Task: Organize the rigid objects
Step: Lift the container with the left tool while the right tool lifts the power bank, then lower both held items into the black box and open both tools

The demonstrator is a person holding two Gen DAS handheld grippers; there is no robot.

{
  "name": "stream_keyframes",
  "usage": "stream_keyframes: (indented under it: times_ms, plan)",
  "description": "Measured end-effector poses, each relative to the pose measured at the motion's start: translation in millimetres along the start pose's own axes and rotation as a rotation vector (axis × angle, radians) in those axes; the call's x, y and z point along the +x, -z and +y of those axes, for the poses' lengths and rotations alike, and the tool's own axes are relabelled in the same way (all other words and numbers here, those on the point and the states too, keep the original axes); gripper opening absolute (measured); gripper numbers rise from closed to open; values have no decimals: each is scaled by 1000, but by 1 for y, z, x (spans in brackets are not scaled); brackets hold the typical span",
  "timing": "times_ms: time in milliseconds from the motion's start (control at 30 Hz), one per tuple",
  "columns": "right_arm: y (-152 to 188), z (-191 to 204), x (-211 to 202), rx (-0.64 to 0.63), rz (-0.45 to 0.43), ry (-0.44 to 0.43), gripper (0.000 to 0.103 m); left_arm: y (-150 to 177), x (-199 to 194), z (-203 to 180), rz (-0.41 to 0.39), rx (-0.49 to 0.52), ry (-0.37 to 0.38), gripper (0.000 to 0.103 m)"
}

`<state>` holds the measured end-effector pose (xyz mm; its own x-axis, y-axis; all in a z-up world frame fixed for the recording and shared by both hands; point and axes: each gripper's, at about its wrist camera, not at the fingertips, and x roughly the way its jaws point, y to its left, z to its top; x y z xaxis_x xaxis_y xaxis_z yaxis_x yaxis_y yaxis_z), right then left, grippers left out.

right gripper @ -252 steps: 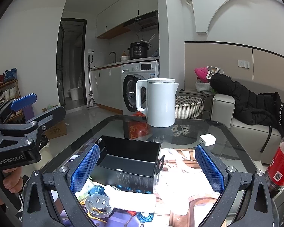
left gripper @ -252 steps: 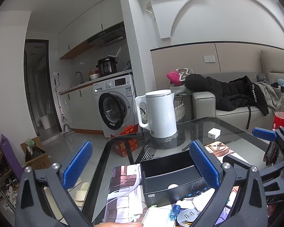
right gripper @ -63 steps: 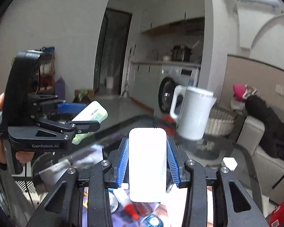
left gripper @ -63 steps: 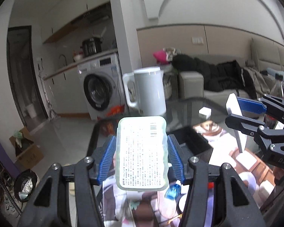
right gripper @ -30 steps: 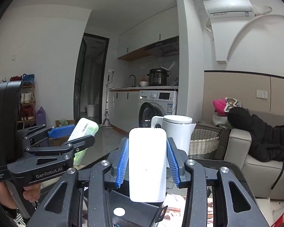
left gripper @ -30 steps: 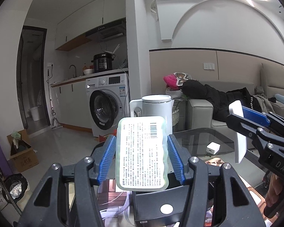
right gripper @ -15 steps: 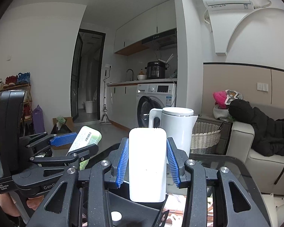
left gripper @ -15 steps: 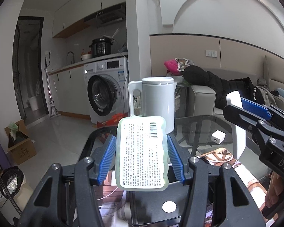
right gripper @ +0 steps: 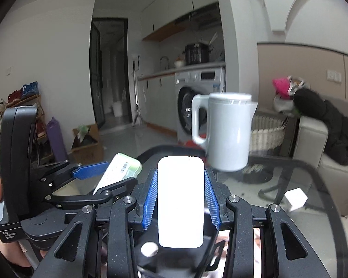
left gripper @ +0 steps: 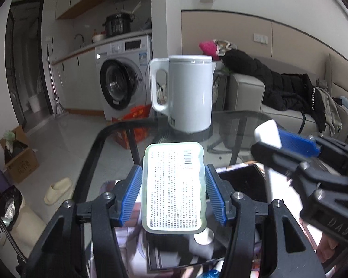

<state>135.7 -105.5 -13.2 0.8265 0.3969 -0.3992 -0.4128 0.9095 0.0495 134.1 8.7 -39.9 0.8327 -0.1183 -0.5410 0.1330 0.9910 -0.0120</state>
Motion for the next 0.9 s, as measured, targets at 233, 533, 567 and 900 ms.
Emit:
stream_keyframes:
  times_ms: [233,533,567,900]
  plan:
    - [17,-5,34,50,178,-76,39,9,18,-1,129,9,3,55]
    - [45,-13,69,96,399,-81,39,15,29,-8,215,50,-6,52]
    - [47,-11,66,82,394,-73,39,16,29,-7,218,43,1,52]
    - [51,-2,63,41,435,-60,44,21,21,-5,226,31,20,52]
